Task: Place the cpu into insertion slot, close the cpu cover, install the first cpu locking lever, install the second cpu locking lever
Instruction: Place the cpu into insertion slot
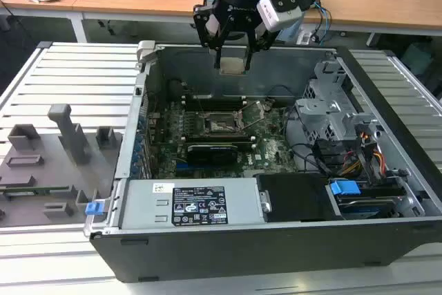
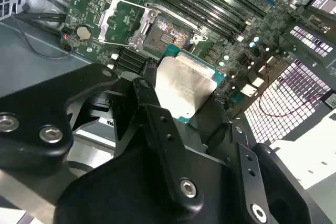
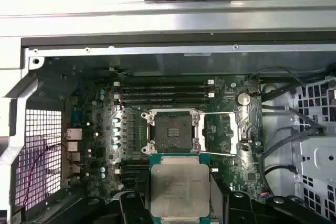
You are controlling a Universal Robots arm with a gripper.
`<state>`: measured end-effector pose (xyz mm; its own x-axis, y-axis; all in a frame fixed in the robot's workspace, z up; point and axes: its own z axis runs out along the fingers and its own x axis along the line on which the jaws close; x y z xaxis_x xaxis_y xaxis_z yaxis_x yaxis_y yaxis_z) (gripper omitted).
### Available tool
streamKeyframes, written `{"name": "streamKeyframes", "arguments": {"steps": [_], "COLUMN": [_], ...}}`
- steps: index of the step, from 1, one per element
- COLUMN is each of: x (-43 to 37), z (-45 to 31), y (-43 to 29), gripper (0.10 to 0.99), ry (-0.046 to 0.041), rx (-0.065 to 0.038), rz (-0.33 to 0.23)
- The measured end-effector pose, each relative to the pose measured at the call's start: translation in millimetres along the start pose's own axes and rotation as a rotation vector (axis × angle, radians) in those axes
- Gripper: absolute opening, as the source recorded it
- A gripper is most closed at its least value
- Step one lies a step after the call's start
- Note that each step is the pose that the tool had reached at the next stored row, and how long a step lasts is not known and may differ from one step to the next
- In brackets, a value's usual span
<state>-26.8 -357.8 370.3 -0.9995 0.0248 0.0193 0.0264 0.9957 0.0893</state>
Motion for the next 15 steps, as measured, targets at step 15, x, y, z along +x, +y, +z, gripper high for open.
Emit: {"name": "streamKeyframes", "arguments": {"steps": [15], "x": [0.0], "z": [0.1], "y": [0.0], "gripper": [0.541], "ry": [-0.0122], "rx": [-0.003], "rz": [0.136]}}
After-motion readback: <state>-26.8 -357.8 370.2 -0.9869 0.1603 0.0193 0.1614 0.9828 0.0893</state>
